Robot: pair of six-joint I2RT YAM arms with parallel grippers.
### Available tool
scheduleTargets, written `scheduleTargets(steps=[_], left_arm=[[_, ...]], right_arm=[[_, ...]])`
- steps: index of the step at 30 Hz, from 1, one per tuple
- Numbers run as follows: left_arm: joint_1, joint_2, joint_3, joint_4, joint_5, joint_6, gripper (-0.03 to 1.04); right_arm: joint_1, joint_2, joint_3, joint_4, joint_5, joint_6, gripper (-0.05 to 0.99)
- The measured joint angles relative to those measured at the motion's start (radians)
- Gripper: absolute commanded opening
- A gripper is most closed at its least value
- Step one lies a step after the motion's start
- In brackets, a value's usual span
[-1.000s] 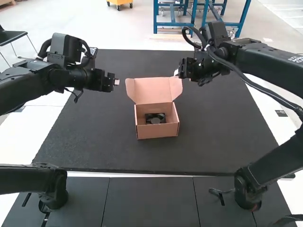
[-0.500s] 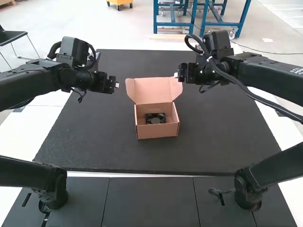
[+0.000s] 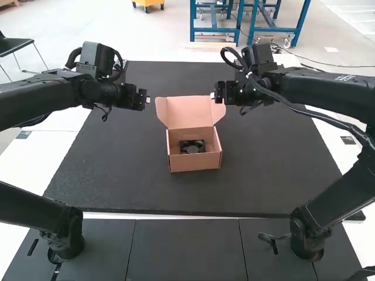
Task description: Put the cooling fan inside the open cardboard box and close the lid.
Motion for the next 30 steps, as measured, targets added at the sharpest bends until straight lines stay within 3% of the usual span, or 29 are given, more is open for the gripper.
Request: scheduleTargets(steps=[17,23,30], left_arm=[[0.034,0.133,0.065,0.025,-0.003,0.000,0.97],[0.034,0.153,0.066,0.041,-0.003,0.000,0.97],[0.034,0.201,0.066,0.055,-0.003,0.001,0.97]], right_arm=[[-0.020,0.107,0.080,0.013,-0.036,0.000,0.90],[-0.020,0.136,0.124,-0.062,-0.047,-0.003,0.90],[-0.029,0.153,0.137,-0.071,-0.065,-0.003,0.90]])
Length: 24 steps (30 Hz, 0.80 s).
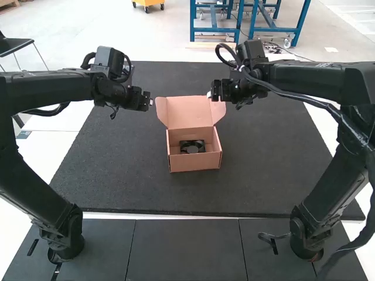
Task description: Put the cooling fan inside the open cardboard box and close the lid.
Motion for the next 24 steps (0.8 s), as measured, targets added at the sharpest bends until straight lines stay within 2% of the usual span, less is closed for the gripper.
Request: scheduleTargets(steps=[14,24], left_arm=[[0.000,0.042,0.000,0.024,0.000,0.014,0.97],[-0.002,0.042,0.012,0.016,0.000,0.014,0.97]], right_arm=[[-0.020,0.010,0.022,-0.003,-0.002,0.005,0.89],[-0.029,0.060,0.043,-0.037,-0.023,0.005,0.89]])
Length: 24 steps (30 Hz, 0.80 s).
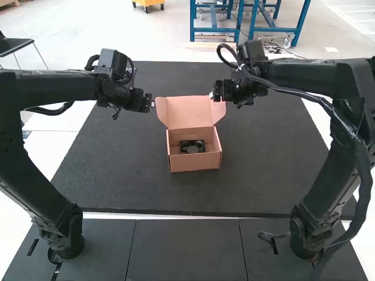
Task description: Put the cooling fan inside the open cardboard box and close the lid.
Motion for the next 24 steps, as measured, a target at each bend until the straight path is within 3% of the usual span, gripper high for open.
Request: scheduleTargets(steps=[5,17,21,24], left_arm=[[0.000,0.000,0.019,-0.010,0.000,0.000,0.97],[0.000,0.005,0.032,-0.019,0.000,0.004,0.97],[-0.002,0.005,0.032,-0.018,0.000,0.004,0.97],[-0.008,0.005,0.032,-0.019,0.000,0.004,0.97]], right_arm=[[0.000,0.032,0.007,0.000,-0.006,0.002,0.80],[0.000,0.049,0.033,0.019,-0.024,0.016,0.38],[0.000,0.049,0.034,0.018,-0.027,0.018,0.37],[0.000,0.049,0.033,0.018,-0.031,0.018,0.31]])
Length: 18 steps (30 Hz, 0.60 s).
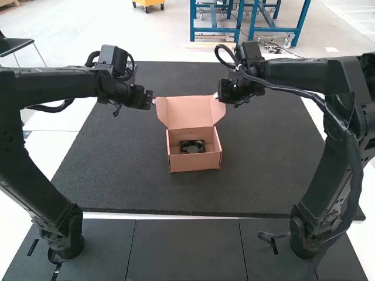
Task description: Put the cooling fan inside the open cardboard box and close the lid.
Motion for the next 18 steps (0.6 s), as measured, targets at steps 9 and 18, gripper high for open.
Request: scheduleTargets(steps=[9,18], left_arm=[[-0.013,0.000,0.000,0.004,0.000,0.000,0.97],[-0.018,0.026,0.000,0.008,0.003,0.000,0.97]], right_arm=[[0.000,0.000,0.000,0.002,0.000,0.000,0.24],[0.000,0.000,0.000,0.003,-0.007,0.000,0.07]])
